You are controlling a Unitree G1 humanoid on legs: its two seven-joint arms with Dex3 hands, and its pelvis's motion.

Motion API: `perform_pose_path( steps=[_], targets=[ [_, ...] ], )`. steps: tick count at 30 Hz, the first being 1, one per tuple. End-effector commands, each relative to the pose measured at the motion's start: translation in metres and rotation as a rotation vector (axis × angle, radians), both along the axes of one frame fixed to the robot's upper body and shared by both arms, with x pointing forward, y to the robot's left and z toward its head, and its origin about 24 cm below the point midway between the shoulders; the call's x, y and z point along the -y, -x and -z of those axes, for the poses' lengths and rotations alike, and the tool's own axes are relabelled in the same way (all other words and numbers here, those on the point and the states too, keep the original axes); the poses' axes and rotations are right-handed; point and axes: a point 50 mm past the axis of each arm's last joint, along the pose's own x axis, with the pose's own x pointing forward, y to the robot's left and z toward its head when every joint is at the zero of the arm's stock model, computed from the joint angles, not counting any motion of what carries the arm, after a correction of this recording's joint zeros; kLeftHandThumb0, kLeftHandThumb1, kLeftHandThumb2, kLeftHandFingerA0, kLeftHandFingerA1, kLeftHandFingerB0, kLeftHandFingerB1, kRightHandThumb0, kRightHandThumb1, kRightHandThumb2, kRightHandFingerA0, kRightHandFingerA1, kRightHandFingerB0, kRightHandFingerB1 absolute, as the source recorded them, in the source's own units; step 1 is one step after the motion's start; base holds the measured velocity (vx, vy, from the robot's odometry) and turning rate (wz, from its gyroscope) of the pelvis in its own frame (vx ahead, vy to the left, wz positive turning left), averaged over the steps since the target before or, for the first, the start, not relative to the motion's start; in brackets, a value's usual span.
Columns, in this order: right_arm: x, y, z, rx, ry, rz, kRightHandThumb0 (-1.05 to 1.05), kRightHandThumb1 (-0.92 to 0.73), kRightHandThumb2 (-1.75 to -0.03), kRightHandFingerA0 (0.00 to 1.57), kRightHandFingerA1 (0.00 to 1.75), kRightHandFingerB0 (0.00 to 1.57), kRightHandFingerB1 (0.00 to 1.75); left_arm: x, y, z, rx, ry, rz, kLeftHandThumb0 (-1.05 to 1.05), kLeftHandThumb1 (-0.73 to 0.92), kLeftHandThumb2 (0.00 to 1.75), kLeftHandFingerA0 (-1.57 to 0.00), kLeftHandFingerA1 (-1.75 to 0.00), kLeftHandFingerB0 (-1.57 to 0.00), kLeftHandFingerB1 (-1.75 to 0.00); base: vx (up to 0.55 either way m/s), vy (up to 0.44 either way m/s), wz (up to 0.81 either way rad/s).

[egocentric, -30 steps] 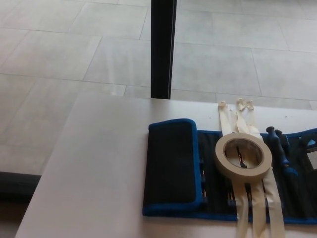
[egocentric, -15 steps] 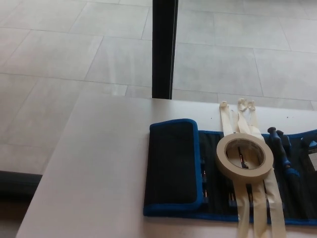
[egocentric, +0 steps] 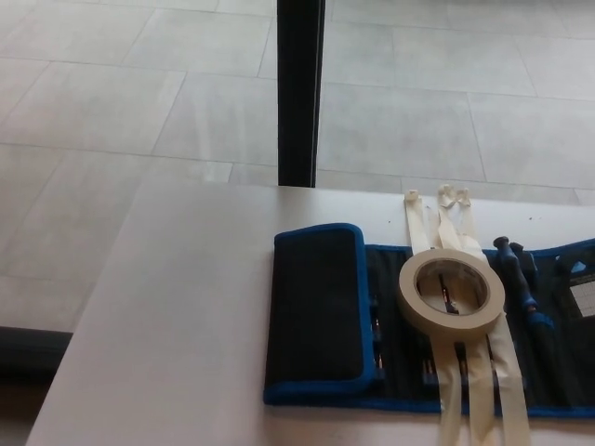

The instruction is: The robot uses its right hand to open a black folded toolkit cover kept in the middle of the desk

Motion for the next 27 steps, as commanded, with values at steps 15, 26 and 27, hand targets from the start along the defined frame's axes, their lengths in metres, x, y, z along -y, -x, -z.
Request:
perform_pose_path(
  steps=[15, 26, 27],
  targets=[
    [-0.008, 0.027, 0.025, 0.217, -0.142, 0.113, -0.68, -0.70, -0.63, 0.89, 1.66, 0.74, 1.09, -0.003, 0.011, 0.000, -0.011, -0.035, -0.004, -0.95, 0.92, 0.68, -0.29, -0.54, -0.30, -0.38, 0.00, 0.000, 0.00],
    [-0.012, 0.026, 0.028, 0.230, -0.146, -0.031, -0.68, -0.69, -0.60, 0.53, 1.11, 0.59, 0.86, -0.001, 0.014, 0.004, 0.033, 0.017, -0.079, -0.99, 0.73, 0.84, -0.34, -0.59, -0.26, -0.44, 0.00, 0.000, 0.00],
    [-0.012, 0.027, 0.030, 0.210, -0.149, -0.031, -0.67, -0.68, -0.60, 0.54, 1.12, 0.60, 0.78, -0.001, 0.018, 0.004, 0.031, 0.016, -0.084, -0.99, 0.72, 0.84, -0.35, -0.59, -0.26, -0.44, 0.00, 0.000, 0.00]
  ],
)
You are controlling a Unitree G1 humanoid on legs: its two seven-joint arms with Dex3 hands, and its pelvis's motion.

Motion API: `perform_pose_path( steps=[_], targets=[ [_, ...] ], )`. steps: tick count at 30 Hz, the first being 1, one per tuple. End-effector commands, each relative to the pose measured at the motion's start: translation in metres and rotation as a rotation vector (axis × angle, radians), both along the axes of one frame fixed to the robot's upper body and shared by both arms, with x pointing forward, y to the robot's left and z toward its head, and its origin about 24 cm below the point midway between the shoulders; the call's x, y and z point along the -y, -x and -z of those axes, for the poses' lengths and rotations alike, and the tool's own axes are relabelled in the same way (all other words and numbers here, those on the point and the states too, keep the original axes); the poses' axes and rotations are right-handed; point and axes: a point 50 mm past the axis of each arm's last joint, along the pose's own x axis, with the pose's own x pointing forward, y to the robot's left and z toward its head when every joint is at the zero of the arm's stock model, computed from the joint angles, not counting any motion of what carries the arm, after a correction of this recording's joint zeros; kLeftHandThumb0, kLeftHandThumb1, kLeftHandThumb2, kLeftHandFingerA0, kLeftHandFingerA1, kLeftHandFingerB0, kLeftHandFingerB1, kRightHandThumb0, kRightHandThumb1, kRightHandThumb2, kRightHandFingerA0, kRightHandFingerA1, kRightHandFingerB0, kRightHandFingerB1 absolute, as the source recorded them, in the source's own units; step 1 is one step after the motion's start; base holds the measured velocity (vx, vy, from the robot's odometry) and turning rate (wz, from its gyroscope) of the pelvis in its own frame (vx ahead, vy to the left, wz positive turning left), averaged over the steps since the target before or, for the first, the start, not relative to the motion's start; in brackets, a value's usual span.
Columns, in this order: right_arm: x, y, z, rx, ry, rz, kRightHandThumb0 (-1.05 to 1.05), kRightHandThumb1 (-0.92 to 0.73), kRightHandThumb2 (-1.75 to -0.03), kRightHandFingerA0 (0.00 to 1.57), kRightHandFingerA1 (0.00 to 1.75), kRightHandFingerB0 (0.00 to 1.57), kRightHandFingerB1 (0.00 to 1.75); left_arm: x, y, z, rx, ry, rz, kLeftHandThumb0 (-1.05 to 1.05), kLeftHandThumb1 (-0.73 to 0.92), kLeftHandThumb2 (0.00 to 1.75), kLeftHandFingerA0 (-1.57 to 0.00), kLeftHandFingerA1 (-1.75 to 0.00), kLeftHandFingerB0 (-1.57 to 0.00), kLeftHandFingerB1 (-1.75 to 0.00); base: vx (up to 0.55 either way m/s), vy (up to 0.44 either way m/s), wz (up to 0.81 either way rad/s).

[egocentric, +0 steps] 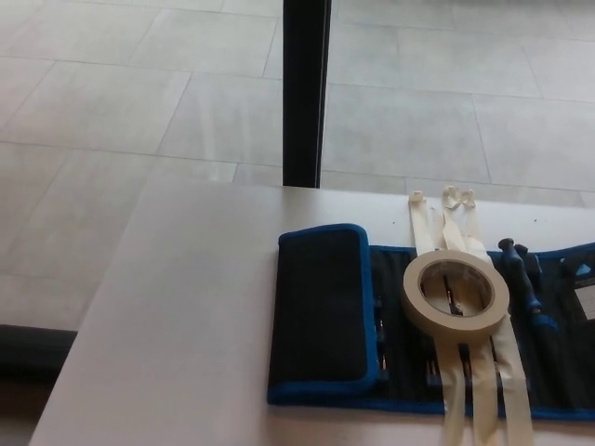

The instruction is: The robot uses its right hand to open a black folded toolkit cover kept in the middle of the desk

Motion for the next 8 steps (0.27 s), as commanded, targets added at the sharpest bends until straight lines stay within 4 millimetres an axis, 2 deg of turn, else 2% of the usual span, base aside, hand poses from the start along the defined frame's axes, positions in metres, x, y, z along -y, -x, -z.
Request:
perform_pose_path(
  steps=[1, 2, 3, 4, 5, 6, 7, 8],
  targets=[
    [0.0003, 0.0018, 0.0015, 0.007, -0.008, -0.035, -0.67, -0.68, -0.60, 0.54, 1.12, 0.60, 0.78, -0.0004, 0.0065, 0.0011, 0.009, 0.005, -0.022, -0.99, 0.72, 0.84, -0.35, -0.59, -0.26, -0.44, 0.00, 0.000, 0.00],
    [0.0004, 0.0015, 0.0016, 0.013, -0.012, -0.031, -0.67, -0.68, -0.60, 0.54, 1.02, 0.61, 0.83, -0.0005, 0.0068, 0.0011, 0.009, 0.009, -0.021, -0.89, 0.68, 1.09, -0.32, -0.61, -0.24, -0.50, 0.00, 0.000, 0.00],
    [0.0004, 0.0011, 0.0018, 0.021, -0.017, -0.025, -0.67, -0.68, -0.60, 0.54, 1.02, 0.61, 0.83, -0.0007, 0.0071, 0.0010, 0.009, 0.016, -0.020, -0.89, 0.68, 1.09, -0.32, -0.61, -0.24, -0.50, 0.00, 0.000, 0.00],
    [-0.0017, -0.0018, 0.0020, 0.017, 0.004, -0.064, -0.68, -0.68, -0.60, 0.55, 1.15, 0.61, 0.80, -0.0013, 0.0084, 0.0008, -0.005, -0.007, -0.010, -0.95, 0.88, 0.67, -0.35, -0.55, -0.30, -0.40, 0.00, 0.000, 0.00],
    [-0.0019, -0.0008, 0.0023, 0.016, 0.004, -0.062, -0.70, -0.67, -0.61, 0.59, 1.24, 0.58, 0.74, -0.0012, 0.0075, 0.0007, -0.002, -0.004, -0.013, -0.99, 0.76, 0.77, -0.32, -0.56, -0.27, -0.42, 0.00, 0.000, 0.00],
    [-0.0017, -0.0009, 0.0021, 0.003, 0.008, -0.060, -0.69, -0.65, -0.61, 0.64, 1.33, 0.63, 0.80, -0.0008, 0.0065, 0.0008, 0.004, -0.002, -0.017, -0.99, 0.77, 0.78, -0.31, -0.56, -0.26, -0.42, 0.00, 0.000, 0.00],
    [-0.0026, 0.0006, 0.0033, 0.008, 0.004, -0.076, -0.69, -0.67, -0.62, 0.59, 1.31, 0.61, 0.82, -0.0017, 0.0071, 0.0000, 0.006, -0.001, -0.015, -0.96, 0.87, 0.67, -0.32, -0.54, -0.29, -0.39, 0.00, 0.000, 0.00],
    [-0.0026, 0.0006, 0.0033, 0.008, 0.004, -0.076, -0.69, -0.67, -0.62, 0.59, 1.31, 0.61, 0.82, -0.0017, 0.0071, 0.0000, 0.006, -0.001, -0.015, -0.96, 0.87, 0.67, -0.32, -0.54, -0.29, -0.39, 0.00, 0.000, 0.00]
  ],
)
